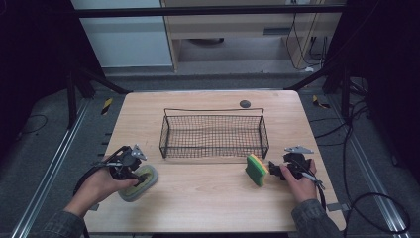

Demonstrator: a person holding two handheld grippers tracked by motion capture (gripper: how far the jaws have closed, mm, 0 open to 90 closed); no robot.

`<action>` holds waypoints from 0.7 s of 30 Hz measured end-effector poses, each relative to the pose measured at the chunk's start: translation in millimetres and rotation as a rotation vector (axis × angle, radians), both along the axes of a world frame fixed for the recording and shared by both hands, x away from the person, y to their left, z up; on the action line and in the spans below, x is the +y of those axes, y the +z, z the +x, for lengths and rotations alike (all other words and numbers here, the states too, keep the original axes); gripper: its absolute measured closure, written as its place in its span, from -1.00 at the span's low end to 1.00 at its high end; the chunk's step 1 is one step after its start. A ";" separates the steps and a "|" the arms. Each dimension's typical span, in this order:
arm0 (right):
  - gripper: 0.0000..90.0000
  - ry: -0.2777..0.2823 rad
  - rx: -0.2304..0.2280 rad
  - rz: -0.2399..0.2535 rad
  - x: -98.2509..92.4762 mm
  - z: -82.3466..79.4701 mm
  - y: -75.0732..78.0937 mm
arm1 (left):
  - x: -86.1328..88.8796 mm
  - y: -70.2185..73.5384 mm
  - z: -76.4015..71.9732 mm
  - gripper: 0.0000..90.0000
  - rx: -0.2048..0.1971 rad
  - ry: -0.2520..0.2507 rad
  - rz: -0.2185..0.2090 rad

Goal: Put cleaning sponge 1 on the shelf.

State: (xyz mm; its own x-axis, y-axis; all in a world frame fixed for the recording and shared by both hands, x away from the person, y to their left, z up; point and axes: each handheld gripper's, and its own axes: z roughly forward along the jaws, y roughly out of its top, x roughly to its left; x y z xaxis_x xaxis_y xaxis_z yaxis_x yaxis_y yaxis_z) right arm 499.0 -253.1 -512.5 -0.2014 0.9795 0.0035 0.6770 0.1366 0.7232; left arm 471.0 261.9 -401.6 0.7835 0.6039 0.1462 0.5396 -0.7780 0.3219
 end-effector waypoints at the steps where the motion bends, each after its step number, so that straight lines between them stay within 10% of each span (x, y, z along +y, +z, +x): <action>1: -0.99 0.000 0.000 0.000 0.0 0.0 0.0 | 0.0 0.0 0.0 0.05 0.000 0.000 0.000; 21: -0.98 0.002 0.000 0.000 -0.2 -0.1 0.0 | 4.6 -15.3 15.4 0.15 0.028 0.052 0.036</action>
